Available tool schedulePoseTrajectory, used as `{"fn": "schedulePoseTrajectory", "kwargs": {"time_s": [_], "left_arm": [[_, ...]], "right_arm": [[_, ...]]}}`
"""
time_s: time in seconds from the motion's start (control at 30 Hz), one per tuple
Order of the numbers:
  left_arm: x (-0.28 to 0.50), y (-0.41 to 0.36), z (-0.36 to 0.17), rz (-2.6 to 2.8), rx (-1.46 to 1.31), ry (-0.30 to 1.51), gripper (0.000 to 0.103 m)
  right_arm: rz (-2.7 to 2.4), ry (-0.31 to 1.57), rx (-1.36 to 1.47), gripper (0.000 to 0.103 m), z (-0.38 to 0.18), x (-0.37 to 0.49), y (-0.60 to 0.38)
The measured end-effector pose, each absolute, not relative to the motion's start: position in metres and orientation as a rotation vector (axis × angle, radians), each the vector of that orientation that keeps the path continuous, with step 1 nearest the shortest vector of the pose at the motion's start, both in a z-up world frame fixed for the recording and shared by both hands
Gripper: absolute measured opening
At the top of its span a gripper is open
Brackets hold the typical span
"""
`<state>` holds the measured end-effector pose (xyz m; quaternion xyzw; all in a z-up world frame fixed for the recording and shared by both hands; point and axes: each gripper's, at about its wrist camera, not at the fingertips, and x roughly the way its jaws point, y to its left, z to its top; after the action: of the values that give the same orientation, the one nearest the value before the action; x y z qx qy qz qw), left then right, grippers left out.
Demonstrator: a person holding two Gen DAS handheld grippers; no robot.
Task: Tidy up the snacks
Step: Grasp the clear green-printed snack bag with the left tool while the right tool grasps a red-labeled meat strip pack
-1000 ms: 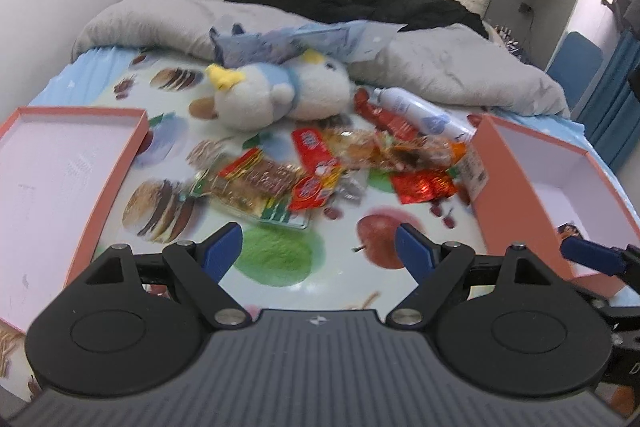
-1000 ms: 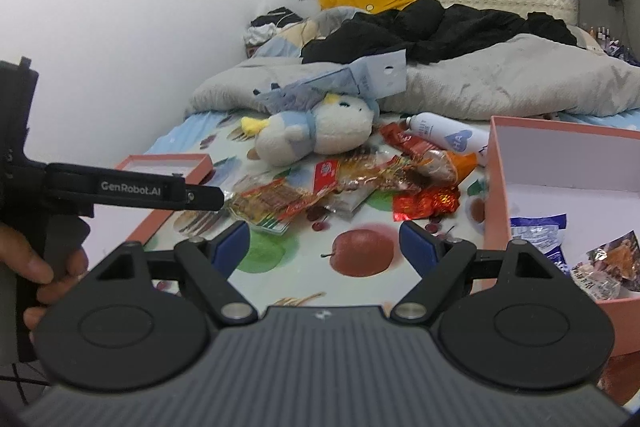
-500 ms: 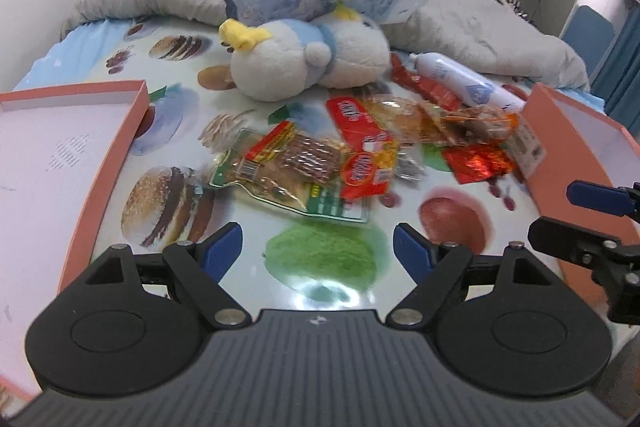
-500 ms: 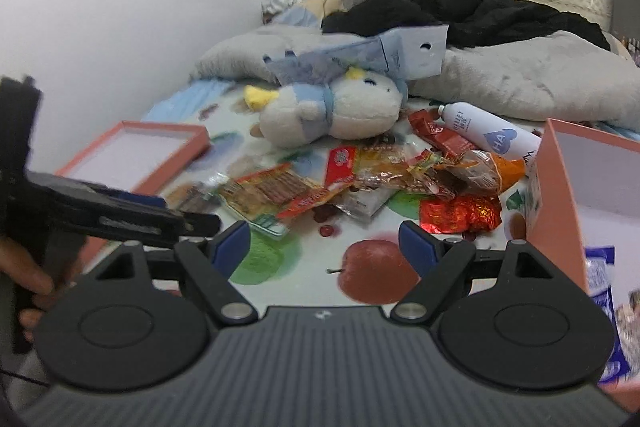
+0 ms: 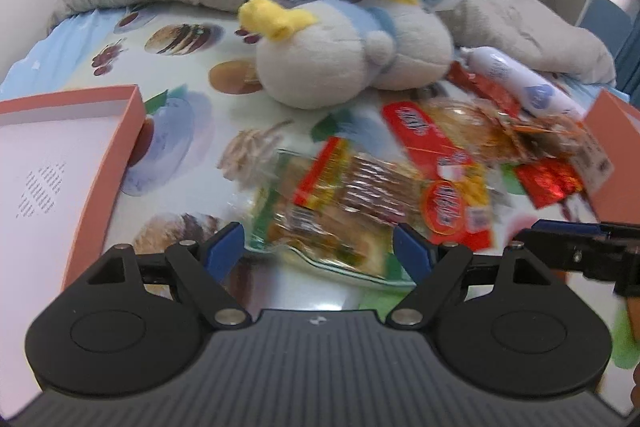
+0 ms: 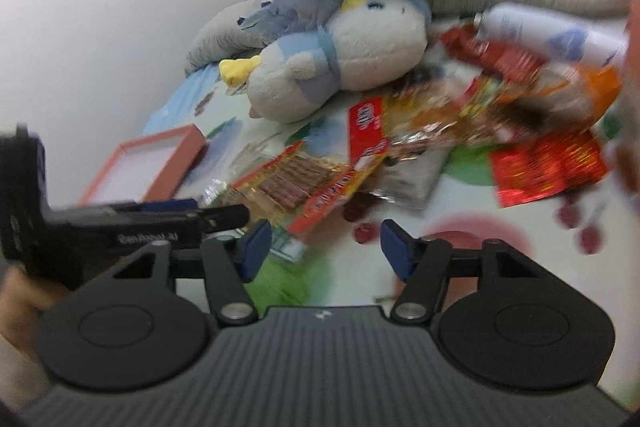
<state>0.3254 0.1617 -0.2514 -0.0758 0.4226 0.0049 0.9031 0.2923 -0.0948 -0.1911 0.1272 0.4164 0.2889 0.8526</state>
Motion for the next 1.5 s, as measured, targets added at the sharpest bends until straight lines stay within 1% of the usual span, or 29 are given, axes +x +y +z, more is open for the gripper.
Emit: {"fn": "schedulePoseTrajectory", "kwargs": {"time_s": [0.1, 0.17, 0.2, 0.23, 0.3, 0.37, 0.47, 0.5, 0.6, 0.63, 0.67, 0.83, 1.03, 1.17, 1.33, 1.5], "left_arm": [[0.336, 0.164, -0.26, 0.0, -0.08, 0.899, 0.087], [0.339, 0.166, -0.263, 0.007, -0.036, 0.888, 0.092], [0.342, 0.167, -0.265, 0.003, -0.036, 0.892, 0.092], [0.345, 0.17, -0.267, -0.008, -0.043, 0.904, 0.092], [0.348, 0.171, -0.27, -0.039, -0.039, 0.904, 0.092], [0.349, 0.168, -0.271, -0.056, -0.011, 0.894, 0.092], [0.35, 0.165, -0.274, -0.065, -0.014, 0.887, 0.092], [0.349, 0.163, -0.275, -0.074, -0.017, 0.884, 0.092], [0.346, 0.157, -0.278, -0.066, -0.001, 0.873, 0.09], [0.344, 0.154, -0.278, -0.065, -0.001, 0.87, 0.084], [0.342, 0.152, -0.278, -0.069, 0.002, 0.868, 0.082], [0.335, 0.145, -0.276, -0.072, 0.004, 0.876, 0.07], [0.323, 0.14, -0.272, -0.083, -0.017, 0.891, 0.061], [0.306, 0.137, -0.268, -0.085, -0.048, 0.903, 0.058], [0.281, 0.121, -0.265, -0.08, -0.074, 0.919, 0.057], [0.26, 0.102, -0.263, -0.077, -0.105, 0.926, 0.053]], "right_arm": [[0.601, 0.918, 0.352, 0.055, -0.206, 0.313, -0.088], [0.599, 0.937, 0.391, 0.054, -0.215, 0.324, -0.087], [0.598, 0.941, 0.397, 0.052, -0.219, 0.327, -0.086], [0.593, 0.95, 0.397, 0.046, -0.223, 0.332, -0.084], [0.596, 0.954, 0.408, 0.037, -0.227, 0.338, -0.081], [0.61, 0.949, 0.423, 0.034, -0.228, 0.341, -0.08], [0.606, 0.958, 0.411, 0.024, -0.231, 0.345, -0.075], [0.606, 0.966, 0.399, 0.014, -0.232, 0.345, -0.073], [0.616, 0.956, 0.382, 0.009, -0.23, 0.344, -0.072], [0.62, 0.948, 0.369, 0.008, -0.228, 0.343, -0.072], [0.619, 0.943, 0.356, 0.008, -0.227, 0.341, -0.071], [0.614, 0.945, 0.363, 0.005, -0.224, 0.335, -0.074], [0.622, 0.932, 0.343, 0.004, -0.212, 0.319, -0.076], [0.616, 0.934, 0.343, 0.004, -0.207, 0.302, -0.083], [0.592, 0.941, 0.347, 0.004, -0.206, 0.275, -0.1], [0.553, 0.937, 0.338, 0.004, -0.199, 0.247, -0.118]]}}
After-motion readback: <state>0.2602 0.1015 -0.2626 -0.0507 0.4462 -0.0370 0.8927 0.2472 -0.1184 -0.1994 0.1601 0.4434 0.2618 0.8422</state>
